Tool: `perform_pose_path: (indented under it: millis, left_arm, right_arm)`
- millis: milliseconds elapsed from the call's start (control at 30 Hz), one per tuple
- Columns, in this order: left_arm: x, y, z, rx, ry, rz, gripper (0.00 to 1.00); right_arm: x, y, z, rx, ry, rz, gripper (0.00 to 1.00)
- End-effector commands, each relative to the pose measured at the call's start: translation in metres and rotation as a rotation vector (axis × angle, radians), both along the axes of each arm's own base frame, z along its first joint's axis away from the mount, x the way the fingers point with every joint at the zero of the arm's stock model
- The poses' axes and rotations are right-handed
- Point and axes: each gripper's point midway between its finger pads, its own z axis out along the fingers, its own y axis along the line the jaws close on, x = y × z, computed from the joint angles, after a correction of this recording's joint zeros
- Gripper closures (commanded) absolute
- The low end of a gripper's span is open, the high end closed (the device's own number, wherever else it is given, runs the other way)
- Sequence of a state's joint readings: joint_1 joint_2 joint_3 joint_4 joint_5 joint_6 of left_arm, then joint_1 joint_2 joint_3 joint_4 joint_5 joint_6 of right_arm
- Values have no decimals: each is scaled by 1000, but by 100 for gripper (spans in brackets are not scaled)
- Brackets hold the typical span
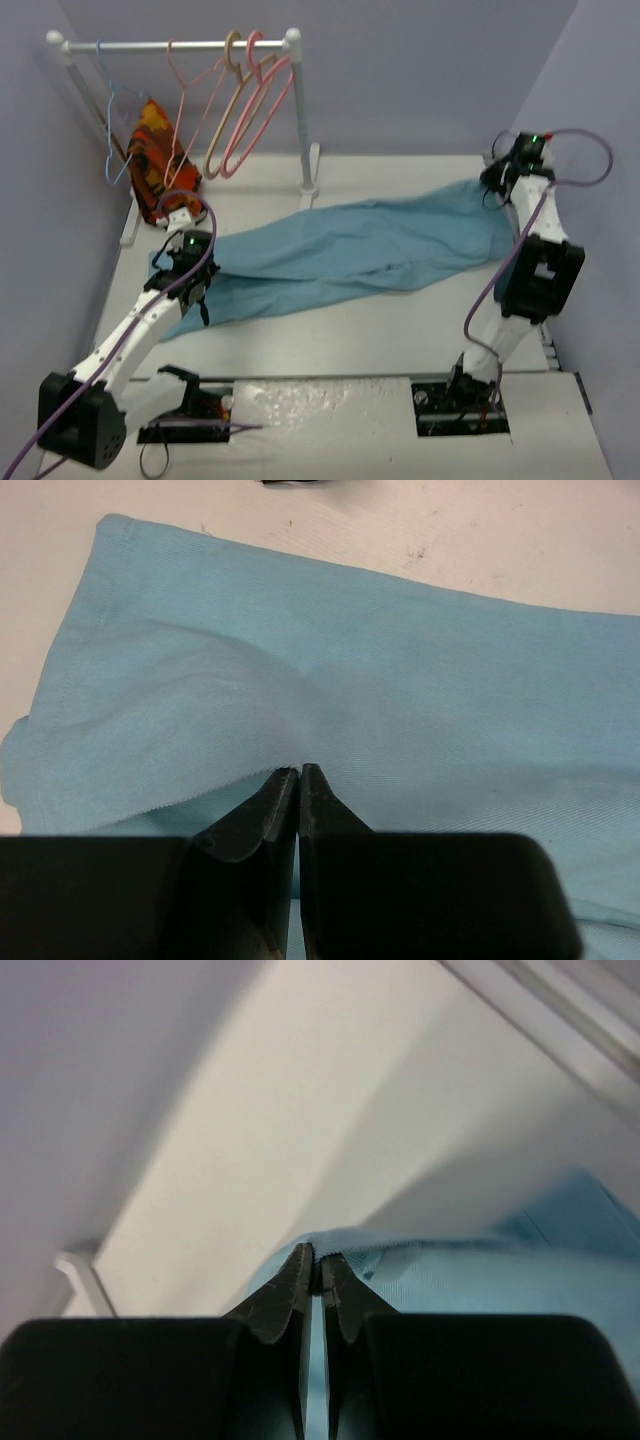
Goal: Place the trousers on the hanger
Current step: Fold the trousers
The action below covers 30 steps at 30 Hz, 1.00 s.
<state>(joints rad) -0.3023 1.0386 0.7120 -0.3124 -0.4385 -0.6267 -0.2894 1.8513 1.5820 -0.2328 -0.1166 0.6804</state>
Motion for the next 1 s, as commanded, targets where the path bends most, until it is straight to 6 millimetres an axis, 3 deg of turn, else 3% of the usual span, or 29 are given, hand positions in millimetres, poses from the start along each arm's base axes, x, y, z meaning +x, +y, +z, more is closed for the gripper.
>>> perform_pose_path:
  millis: [0,67,133,200,267,333,400,467,567,600,700,800,867,967]
  left_arm:
    - [14,-3,17,0,-60,-4,100]
    - [17,-4,15,1,-56,-3,100]
    - [21,-4,16,0,-61,-1,100]
    - [27,-5,18,2,-69,-1,100]
    - [36,-5,22,12,-86,1,99]
    - [44,-2,29,29,-103,12,98]
    - [56,4,33,48,-117,36,95]
    - [67,11,35,65,-121,56,93]
    - [86,21,48,88,-145,80,87]
    - [93,25,54,98,-154,86,84]
    - [108,32,72,120,-168,93,59]
    - [106,31,74,112,-133,69,39]
    - [104,20,77,73,-128,15,33]
    - [80,-1,61,-17,-56,-84,22]
  right_arm:
    - [80,3,74,-37,-237,98,100]
    - [110,6,84,-42,-291,140,88]
    - [128,7,86,-54,-317,164,67]
    - [134,9,78,-79,-309,188,41]
    - [127,8,77,-98,-294,192,29]
    - [114,7,65,-116,-249,185,24]
    - [86,3,67,-167,-208,164,23]
    - [58,-3,42,-195,-120,138,23]
    - [13,-6,44,-233,-78,95,23]
    - [-2,-7,39,-238,-57,80,23]
    - [-35,-7,25,-226,-16,51,23]
    - [-61,-2,7,-220,35,61,23]
    - [-69,0,-6,-216,67,69,24]
    - [-78,2,-26,-205,118,80,29]
